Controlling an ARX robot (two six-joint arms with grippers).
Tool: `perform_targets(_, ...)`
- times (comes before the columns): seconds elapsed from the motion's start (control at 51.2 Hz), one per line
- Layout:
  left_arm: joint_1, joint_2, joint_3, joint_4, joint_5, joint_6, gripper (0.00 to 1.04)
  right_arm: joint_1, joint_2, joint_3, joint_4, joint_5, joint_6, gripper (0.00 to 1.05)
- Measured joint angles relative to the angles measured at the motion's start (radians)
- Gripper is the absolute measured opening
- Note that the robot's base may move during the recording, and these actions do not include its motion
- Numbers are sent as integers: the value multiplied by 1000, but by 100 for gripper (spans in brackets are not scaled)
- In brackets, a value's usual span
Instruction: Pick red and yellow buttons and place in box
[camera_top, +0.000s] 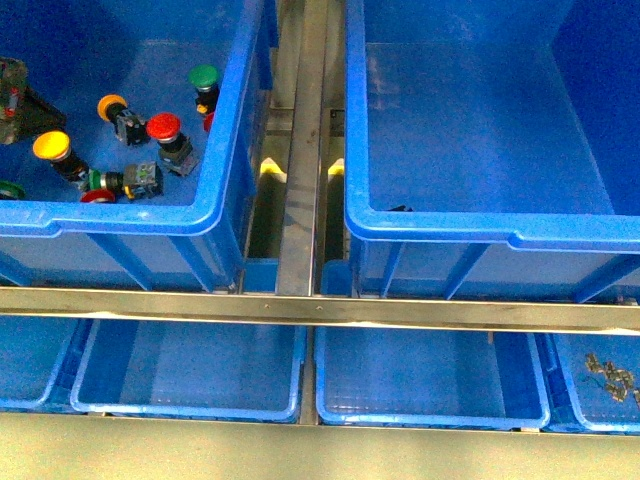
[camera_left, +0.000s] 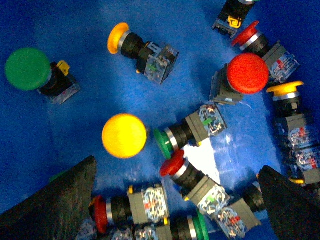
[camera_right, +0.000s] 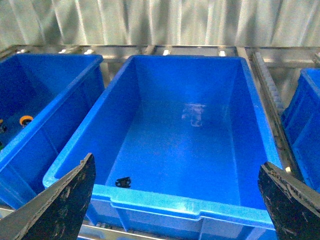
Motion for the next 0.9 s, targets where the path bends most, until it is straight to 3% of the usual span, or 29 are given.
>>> perform_targets(0.41, -98, 203, 243, -95, 52, 20, 97, 0, 0, 0, 0, 0, 0, 98)
perform_targets(0.898, -183, 390, 412, -128, 21, 31, 97, 0, 0, 0, 0, 0, 0, 98)
